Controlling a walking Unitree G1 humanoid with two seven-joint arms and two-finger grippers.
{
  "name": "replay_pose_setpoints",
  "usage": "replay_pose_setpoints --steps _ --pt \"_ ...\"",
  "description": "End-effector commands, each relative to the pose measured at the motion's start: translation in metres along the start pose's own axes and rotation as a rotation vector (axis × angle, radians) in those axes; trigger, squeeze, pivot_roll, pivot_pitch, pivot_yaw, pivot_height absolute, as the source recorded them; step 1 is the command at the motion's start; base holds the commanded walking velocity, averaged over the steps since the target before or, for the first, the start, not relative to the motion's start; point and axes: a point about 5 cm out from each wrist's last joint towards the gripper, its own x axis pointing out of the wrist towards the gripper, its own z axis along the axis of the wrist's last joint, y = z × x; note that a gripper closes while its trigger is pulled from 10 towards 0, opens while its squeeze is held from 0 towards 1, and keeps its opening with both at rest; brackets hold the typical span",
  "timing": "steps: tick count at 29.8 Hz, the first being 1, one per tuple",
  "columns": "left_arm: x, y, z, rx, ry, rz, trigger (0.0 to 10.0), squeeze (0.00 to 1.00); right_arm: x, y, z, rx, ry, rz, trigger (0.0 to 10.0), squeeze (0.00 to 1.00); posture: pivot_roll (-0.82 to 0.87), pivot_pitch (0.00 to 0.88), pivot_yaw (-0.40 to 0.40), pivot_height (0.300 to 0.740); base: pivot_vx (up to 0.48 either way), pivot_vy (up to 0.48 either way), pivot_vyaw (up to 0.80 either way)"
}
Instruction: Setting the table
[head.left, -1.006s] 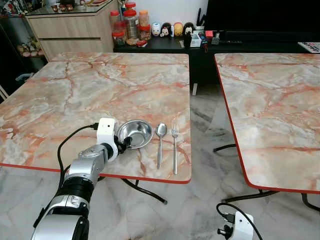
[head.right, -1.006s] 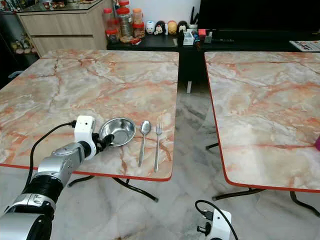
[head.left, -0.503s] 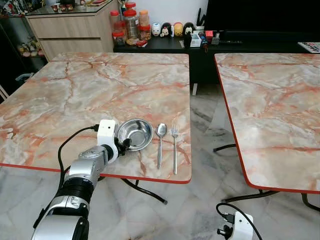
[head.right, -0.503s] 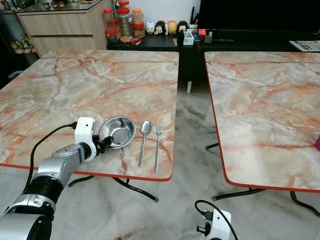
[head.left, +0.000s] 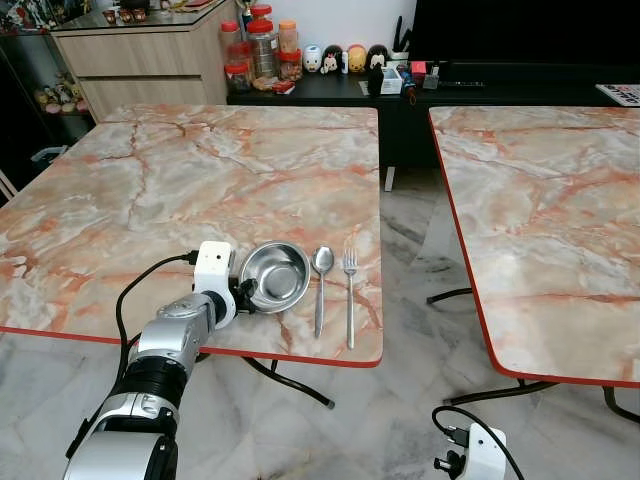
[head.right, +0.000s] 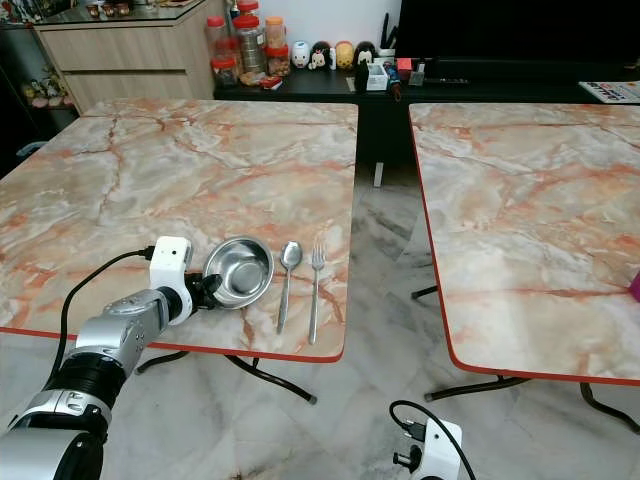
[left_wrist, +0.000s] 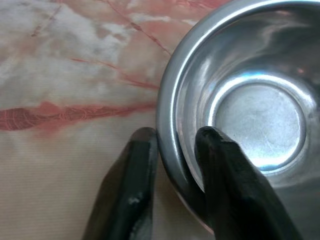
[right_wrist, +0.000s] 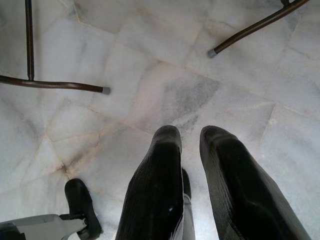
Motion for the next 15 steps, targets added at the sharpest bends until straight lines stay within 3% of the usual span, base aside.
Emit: replay_pose_setpoints --steps 1,9,12,15 --pt "-0.001 0.001 -0.004 0.008 0.021 0.002 0.0 0.0 0.0 0.002 -0.002 0.0 0.011 0.008 10.0 0.0 -0.04 0.0 0.031 0.74 0.0 0.0 0.0" --pt "-0.001 0.001 -0.005 -0.034 -0.002 0.021 0.0 0.0 0.0 0.002 -0.002 -0.001 0.013 0.007 10.0 0.0 -0.05 0.0 0.031 0.74 0.0 0.0 0.0" --pt "-0.001 0.004 -0.001 -0.08 -0.051 0.05 0.0 0.0 0.0 0.002 -0.002 -0.001 0.012 0.006 10.0 0.0 -0.05 0.0 0.03 0.74 0.0 0.0 0.0" --pt "-0.004 0.006 0.017 -0.174 -0.225 0.068 0.0 0.0 0.0 0.002 -0.001 -0.002 0.01 0.007 10.0 0.0 -0.04 0.0 0.028 0.74 0.0 0.0 0.0"
